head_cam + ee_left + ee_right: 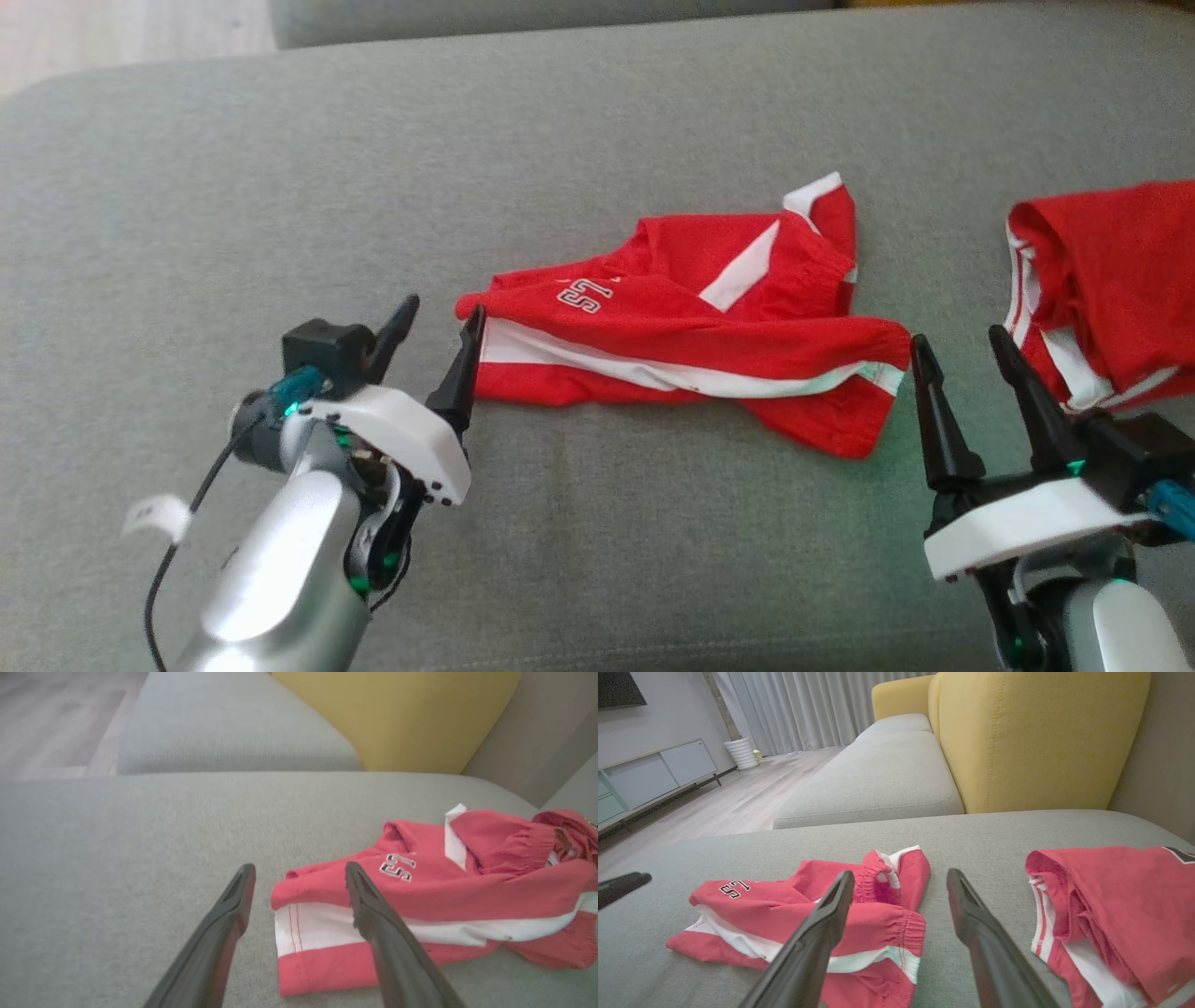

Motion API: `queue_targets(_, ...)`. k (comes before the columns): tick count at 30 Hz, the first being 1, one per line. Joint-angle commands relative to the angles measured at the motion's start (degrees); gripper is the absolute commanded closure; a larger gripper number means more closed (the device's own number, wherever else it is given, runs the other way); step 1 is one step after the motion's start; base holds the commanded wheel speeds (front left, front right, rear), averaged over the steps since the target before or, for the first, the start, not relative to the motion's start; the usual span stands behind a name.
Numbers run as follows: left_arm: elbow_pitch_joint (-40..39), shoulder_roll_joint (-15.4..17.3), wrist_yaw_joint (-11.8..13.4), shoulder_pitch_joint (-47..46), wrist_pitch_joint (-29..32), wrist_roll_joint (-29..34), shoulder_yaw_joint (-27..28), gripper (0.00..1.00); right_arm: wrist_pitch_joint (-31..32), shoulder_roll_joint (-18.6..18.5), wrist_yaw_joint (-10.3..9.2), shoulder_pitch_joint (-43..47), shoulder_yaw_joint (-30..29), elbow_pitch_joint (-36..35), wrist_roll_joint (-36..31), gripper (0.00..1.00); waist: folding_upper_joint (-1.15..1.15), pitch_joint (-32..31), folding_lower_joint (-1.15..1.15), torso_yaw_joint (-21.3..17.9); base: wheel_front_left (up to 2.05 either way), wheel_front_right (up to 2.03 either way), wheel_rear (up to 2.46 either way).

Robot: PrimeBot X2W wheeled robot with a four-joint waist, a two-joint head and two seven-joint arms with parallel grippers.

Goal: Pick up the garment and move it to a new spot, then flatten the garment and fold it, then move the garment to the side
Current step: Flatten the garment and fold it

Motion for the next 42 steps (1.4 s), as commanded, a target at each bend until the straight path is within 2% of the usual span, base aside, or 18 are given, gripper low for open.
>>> queue_targets(1, 1.6, 0.2, -1.0, -3.0, 0.5, -1.1, 1.7, 0.0, -0.2, -0.2, -0.05, -2.6, 1.4, -1.9, 0.5, 0.0, 0.0, 1.3, 0.0, -1.3, 0.0, 0.0, 0.0)
queue_targets(9, 18.2, -1.8, -4.9, -9.6, 2.9, -4.0, 1.6, 0.0, -0.8, -0.2, -0.05, -3.2, 1.1, -0.3, 1.4, 0.0, 0.0, 4.1, 0.0, -3.5, 0.0, 0.0, 0.0)
queue_targets(10, 19.5, -2.0, -5.4, -10.1, 3.0, -4.3, 1.5, 0.57, -0.8, -0.2, -0.05, -3.2, 1.0, 0.0, 1.6, 0.0, 0.0, 4.3, 0.0, -3.6, 0.0, 0.0, 0.0)
queue_targets(11, 20.6, -2.1, -5.7, -10.6, 2.8, -4.5, 1.4, 0.95, -0.7, -0.2, -0.05, -3.2, 0.7, 0.3, 1.6, 0.0, 0.0, 4.4, 0.0, -3.7, 0.0, 0.0, 0.0)
queue_targets(12, 21.6, -2.2, -6.1, -11.0, 2.6, -4.6, 1.2, 1.0, -0.5, -0.2, -0.05, -3.1, 0.4, 0.7, 1.7, 0.0, 0.0, 4.5, 0.0, -3.7, 0.0, 0.0, 0.0)
queue_targets(19, 26.0, -2.9, -7.3, -13.1, -0.6, -4.3, 0.0, 1.0, 1.1, -0.2, -0.05, -2.7, -0.7, 4.9, 1.7, 0.0, 0.0, 4.5, 0.0, -3.2, 0.0, 0.0, 0.0)
queue_targets(31, 29.7, -4.8, -8.3, -16.0, -5.0, -4.6, -2.1, 1.0, 1.0, -0.2, -0.05, -10.0, 4.1, 17.2, 3.1, 0.0, 0.0, 4.9, 0.0, -0.4, 0.0, 0.0, 0.0)
queue_targets(32, 29.8, -4.9, -8.4, -16.0, -5.4, -4.7, -2.2, 1.0, 0.8, -0.2, -0.05, -10.4, 4.0, 17.9, 3.2, 0.89, 0.0, 4.8, 0.0, -0.1, 0.0, 0.0, 0.0)
queue_targets(33, 29.8, -4.9, -8.5, -16.1, -5.9, -4.7, -2.3, 1.0, 0.7, -0.2, -0.05, -10.7, 4.1, 18.3, 3.4, 1.0, 0.0, 4.7, 0.0, 0.1, 0.0, 0.0, 0.0)
queue_targets(40, 23.8, -3.7, -7.5, -15.1, -8.6, -4.7, -0.4, 1.0, -0.7, -0.5, -0.05, -10.4, 3.9, 14.4, 3.5, 1.0, 0.0, 3.2, 0.0, 0.6, 0.0, 0.0, 0.0)
queue_targets(42, 19.1, -2.6, -6.5, -14.1, -8.9, -4.2, 0.7, 1.0, -0.6, -1.0, -0.05, -10.4, 4.1, 11.6, 3.8, 1.0, 0.0, 2.4, 0.0, 0.7, 0.0, 0.0, 0.0)
